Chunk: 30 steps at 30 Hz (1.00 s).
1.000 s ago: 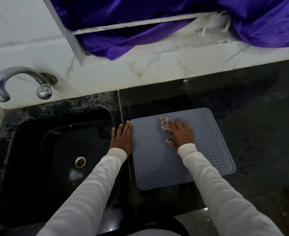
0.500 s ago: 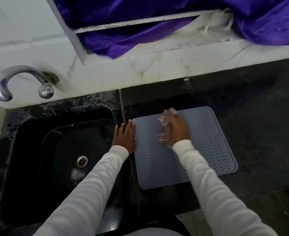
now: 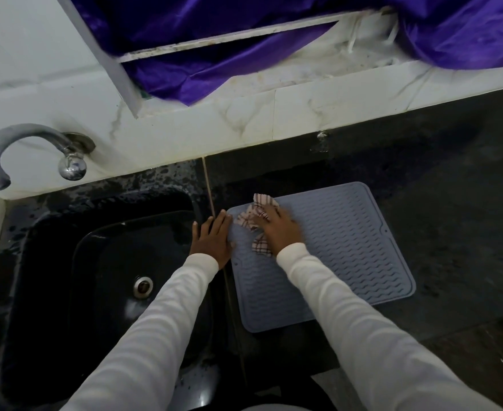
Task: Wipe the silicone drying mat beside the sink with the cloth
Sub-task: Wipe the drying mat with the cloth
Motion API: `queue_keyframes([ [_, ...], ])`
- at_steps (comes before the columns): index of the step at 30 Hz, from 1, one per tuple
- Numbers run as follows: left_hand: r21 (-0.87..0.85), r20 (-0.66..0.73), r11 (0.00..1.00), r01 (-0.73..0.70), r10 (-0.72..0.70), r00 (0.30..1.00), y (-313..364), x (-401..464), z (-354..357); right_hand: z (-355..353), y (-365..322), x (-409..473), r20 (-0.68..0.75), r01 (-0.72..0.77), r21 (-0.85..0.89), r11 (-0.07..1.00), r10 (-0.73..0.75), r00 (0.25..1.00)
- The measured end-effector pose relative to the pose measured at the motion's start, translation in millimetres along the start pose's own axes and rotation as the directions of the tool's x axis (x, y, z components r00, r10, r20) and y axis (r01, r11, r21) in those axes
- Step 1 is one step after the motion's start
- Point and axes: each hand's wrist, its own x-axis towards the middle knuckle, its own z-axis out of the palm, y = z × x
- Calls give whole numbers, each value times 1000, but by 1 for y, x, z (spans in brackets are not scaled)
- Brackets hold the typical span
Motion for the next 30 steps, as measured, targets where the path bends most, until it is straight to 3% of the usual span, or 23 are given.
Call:
queue_keyframes([
  [5,-17,-16,1000,-2,2,1000,0,-3,1,-9,73,-2,-58,-152,-44,987,149,987],
  [12,-6,-23,1000,1,-1,1000,1,0,2,-40,175,-22,-183,-341,20,940,339,923],
  [18,-6,-8,1000,11,-11,1000,4,0,3,-43,195,-20,-202,-390,115,914,406,891],
  [21,7,-6,1000,10,-10,1000,5,1,2,-48,168,-12,-276,-291,267,919,362,890],
  [25,6,4,1000,0,0,1000,7,3,0,-45,69,-4,-317,-35,385,922,167,934],
  [28,44,-2,999,3,-3,1000,7,3,-2,-25,-12,6,-257,75,438,896,44,966],
  [30,96,-4,995,7,-6,1000,6,2,-1,-4,-47,12,-157,48,406,912,18,987],
])
